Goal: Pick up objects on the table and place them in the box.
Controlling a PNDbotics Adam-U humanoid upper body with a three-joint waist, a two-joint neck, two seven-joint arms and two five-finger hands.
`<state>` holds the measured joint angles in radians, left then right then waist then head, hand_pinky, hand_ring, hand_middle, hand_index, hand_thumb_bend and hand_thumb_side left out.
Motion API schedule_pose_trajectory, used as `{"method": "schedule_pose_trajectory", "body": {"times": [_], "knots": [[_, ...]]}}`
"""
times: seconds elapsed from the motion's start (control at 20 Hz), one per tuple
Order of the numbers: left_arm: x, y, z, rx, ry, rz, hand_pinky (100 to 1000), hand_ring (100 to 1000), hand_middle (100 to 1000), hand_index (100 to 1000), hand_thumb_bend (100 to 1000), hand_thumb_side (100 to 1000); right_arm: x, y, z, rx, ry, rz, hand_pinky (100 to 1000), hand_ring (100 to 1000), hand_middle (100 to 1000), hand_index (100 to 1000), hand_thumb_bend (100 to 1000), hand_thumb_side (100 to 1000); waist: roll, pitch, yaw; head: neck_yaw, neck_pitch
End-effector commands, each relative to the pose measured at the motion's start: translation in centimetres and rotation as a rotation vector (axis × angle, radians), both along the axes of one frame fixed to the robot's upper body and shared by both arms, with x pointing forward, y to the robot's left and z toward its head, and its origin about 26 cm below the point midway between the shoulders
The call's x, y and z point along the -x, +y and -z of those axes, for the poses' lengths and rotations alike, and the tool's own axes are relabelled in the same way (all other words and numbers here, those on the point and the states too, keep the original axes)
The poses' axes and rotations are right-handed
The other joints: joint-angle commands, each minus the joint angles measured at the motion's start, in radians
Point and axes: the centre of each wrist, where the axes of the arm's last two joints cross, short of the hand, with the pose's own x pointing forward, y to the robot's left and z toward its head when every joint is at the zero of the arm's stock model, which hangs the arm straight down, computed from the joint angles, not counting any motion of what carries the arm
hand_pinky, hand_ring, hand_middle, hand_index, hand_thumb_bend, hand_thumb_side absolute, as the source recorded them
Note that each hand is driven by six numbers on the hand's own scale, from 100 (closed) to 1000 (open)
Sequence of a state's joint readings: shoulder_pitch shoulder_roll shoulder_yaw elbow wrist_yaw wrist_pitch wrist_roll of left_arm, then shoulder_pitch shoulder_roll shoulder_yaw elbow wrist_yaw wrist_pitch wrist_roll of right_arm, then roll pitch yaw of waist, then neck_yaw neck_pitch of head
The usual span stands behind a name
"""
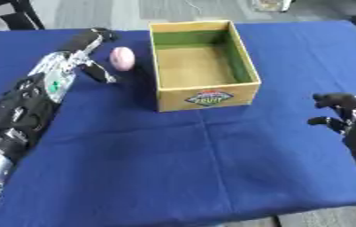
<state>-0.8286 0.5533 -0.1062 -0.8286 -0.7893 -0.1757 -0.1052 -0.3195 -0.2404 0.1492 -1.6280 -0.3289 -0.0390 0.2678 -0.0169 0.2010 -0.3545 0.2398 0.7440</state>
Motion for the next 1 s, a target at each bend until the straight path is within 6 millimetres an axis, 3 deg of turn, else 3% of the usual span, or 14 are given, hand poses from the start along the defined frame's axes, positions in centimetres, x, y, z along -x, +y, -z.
{"method": "schedule_pose_trajectory", "body": {"times": [0.05,0.4,1.0], "knots": [[-0.3,-0.1,-1.1,-0.012,-0.019,0.004,678,765,683,834,716,100,-0.1,0.1,-1.1,0.005,-0.039,-0.008,645,945,620,725,100,561,-0.002,-0.012,-0.002,0.004,-0.013],[-0.2,-0.5,-0.2,-0.027,-0.016,0.000,570,628,534,696,521,100,-0.1,0.1,-1.1,0.003,-0.039,-0.008,645,945,620,725,100,559,-0.005,-0.011,-0.004,0.002,-0.015],[-0.3,-1.1,-0.1,-0.003,-0.074,-0.009,514,551,453,614,406,100,-0.1,0.1,-1.0,0.001,-0.037,-0.009,645,946,621,725,100,558,-0.006,-0.014,-0.008,-0.002,-0.012]]}}
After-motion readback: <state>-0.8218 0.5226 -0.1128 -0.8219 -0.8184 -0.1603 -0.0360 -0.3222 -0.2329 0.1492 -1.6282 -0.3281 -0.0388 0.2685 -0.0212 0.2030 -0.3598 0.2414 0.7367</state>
